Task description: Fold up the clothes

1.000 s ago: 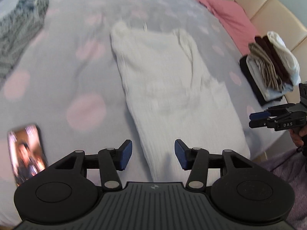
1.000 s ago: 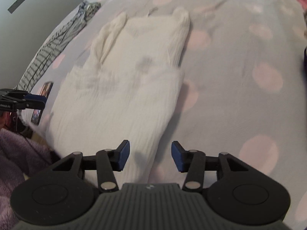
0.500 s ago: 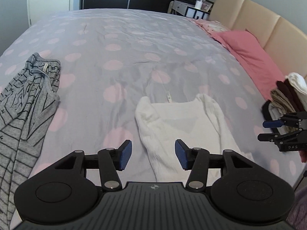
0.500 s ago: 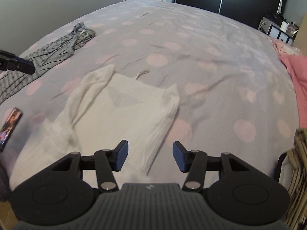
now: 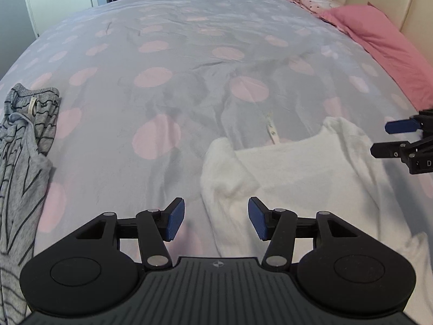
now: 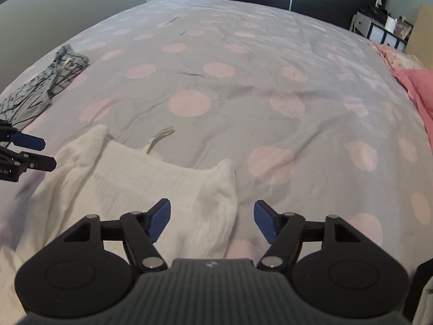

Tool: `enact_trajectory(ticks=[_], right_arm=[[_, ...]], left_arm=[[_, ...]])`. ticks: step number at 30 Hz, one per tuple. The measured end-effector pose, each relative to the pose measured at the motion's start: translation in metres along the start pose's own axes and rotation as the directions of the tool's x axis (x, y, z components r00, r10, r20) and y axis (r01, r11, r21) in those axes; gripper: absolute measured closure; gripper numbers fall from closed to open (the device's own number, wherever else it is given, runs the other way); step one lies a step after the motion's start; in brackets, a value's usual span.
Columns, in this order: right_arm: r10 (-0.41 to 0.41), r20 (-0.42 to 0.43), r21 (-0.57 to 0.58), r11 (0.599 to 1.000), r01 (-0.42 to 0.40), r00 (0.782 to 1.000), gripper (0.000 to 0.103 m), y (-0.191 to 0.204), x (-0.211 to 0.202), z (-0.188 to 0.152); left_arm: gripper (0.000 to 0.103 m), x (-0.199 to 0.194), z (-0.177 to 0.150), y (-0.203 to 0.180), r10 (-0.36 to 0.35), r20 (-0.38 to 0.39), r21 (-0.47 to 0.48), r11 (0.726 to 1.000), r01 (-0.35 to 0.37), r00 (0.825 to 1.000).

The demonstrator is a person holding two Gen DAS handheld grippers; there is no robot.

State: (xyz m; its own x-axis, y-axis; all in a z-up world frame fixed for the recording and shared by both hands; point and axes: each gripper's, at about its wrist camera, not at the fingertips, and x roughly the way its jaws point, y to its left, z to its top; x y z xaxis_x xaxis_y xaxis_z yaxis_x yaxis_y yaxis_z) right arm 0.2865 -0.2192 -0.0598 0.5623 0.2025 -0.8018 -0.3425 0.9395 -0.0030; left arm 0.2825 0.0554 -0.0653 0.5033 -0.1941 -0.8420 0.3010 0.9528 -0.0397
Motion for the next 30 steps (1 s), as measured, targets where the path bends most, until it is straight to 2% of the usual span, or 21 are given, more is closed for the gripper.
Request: enact_trajectory(ticks=[4,10,11,12,13,15,16,23,30], right_arm=[[-0.029,-0.018,0.05,0.998,0.03,0.999,0.032,-0.01,0.025,0.009],[0.024,-0.05,0.166,0.986,-0.016,0.998,0.034,-0.026,0.05,0.007],[0.041,-0.055,0.173,0.984,-0.031,0.998,0.044,-0.027,0.053,0.006],[0.057,-0.063,0.176,0.983,-0.045,0.996,0.066,-0.028,0.056,0.005],[0.065,-0.064,0.182,0.982,-0.052,0.996,0.074,-0.029,0.055,0.005],[0.08,-0.067,0.195,0.979,-0.066,0.995,0.084,-0.03,0.054,0.004],[0.088,-0.056,0.197,0.977,-0.076,0.995,0.087,-0.031,0.05,0.004],[0.14,0.042,0.207,0.967,-0.146,0.989,0.09,-0.044,0.002,0.003],[0.203,0.144,0.156,0.962,-0.225,0.969,0.09,-0.047,-0.07,-0.005]], left_arm=[[0.053,0.018,0.006,0.008,-0.036,-0.009,-0.037,0.999,0.035,0.999],[0.053,0.04,0.008,0.011,-0.034,-0.023,-0.035,0.999,0.033,0.999],[0.058,0.04,0.009,0.011,-0.042,-0.017,-0.037,0.998,0.042,0.999],[0.062,0.041,0.009,0.011,-0.051,-0.01,-0.038,0.998,0.05,0.999],[0.074,0.04,0.009,0.01,-0.063,-0.008,-0.037,0.997,0.063,0.998],[0.083,0.036,0.011,0.008,-0.083,-0.005,-0.032,0.996,0.083,0.997],[0.09,0.032,0.011,0.006,-0.086,0.005,-0.018,0.996,0.086,0.996],[0.095,-0.02,0.011,0.012,-0.132,0.101,0.016,0.991,0.132,0.986],[0.096,-0.093,0.003,0.009,-0.212,0.214,0.047,0.977,0.207,0.953]])
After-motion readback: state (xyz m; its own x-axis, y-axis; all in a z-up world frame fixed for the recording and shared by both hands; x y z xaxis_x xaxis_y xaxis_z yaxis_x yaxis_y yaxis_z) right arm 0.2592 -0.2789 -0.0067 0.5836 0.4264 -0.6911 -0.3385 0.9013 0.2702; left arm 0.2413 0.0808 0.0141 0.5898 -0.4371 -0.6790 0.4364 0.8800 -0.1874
